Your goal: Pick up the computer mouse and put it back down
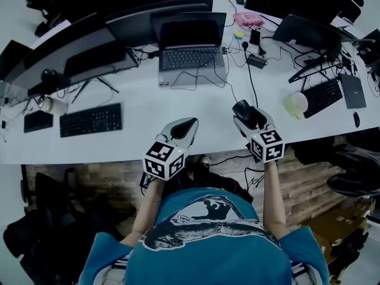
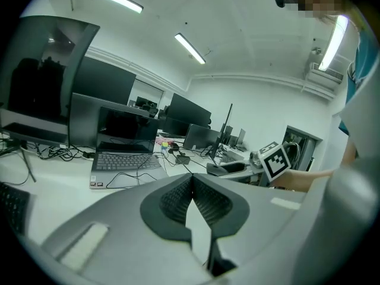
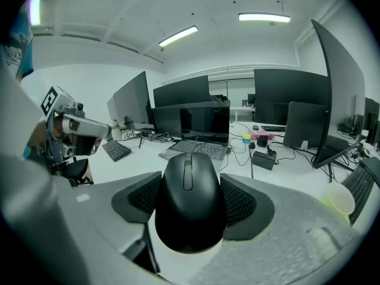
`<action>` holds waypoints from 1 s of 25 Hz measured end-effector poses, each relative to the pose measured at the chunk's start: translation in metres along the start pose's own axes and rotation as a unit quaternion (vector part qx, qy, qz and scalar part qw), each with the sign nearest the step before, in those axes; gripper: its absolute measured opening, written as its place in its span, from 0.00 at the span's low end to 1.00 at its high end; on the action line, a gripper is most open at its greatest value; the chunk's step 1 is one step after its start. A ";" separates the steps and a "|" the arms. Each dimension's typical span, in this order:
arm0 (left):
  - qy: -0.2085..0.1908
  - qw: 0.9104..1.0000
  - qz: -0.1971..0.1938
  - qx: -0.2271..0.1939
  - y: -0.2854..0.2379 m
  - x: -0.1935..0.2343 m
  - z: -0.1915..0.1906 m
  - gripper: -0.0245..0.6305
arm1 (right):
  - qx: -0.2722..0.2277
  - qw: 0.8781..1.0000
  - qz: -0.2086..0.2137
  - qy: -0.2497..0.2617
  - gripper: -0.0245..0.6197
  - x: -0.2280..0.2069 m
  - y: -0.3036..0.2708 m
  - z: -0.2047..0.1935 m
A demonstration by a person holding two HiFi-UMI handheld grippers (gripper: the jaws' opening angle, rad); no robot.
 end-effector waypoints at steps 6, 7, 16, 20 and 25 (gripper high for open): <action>0.007 1.000 0.020 -0.003 -0.009 -0.007 0.002 0.06 | 0.050 0.999 -0.011 0.019 0.51 -0.046 -0.032 -0.015; 0.008 1.000 0.024 -0.003 -0.009 -0.007 0.002 0.06 | 0.059 0.998 -0.013 0.021 0.51 -0.051 -0.038 -0.019; 0.011 0.999 0.048 -0.002 -0.006 -0.007 0.005 0.06 | 0.125 0.992 -0.029 0.011 0.51 -0.085 -0.084 -0.050; 0.011 0.998 0.055 0.004 -0.002 -0.006 0.003 0.06 | 0.139 0.990 -0.039 0.002 0.51 -0.093 -0.093 -0.060; 0.010 0.998 0.057 0.008 -0.003 -0.006 0.002 0.06 | 0.155 0.987 -0.041 0.009 0.51 -0.096 -0.102 -0.067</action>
Point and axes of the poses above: the fingertips, and each gripper's own axes: y backward along the fingers, x to its left, z out of its top, the point moved 10 cm from there along y, backward along the fingers, and after that the axes turned 13 degrees about -y, right-handed, at the moved point
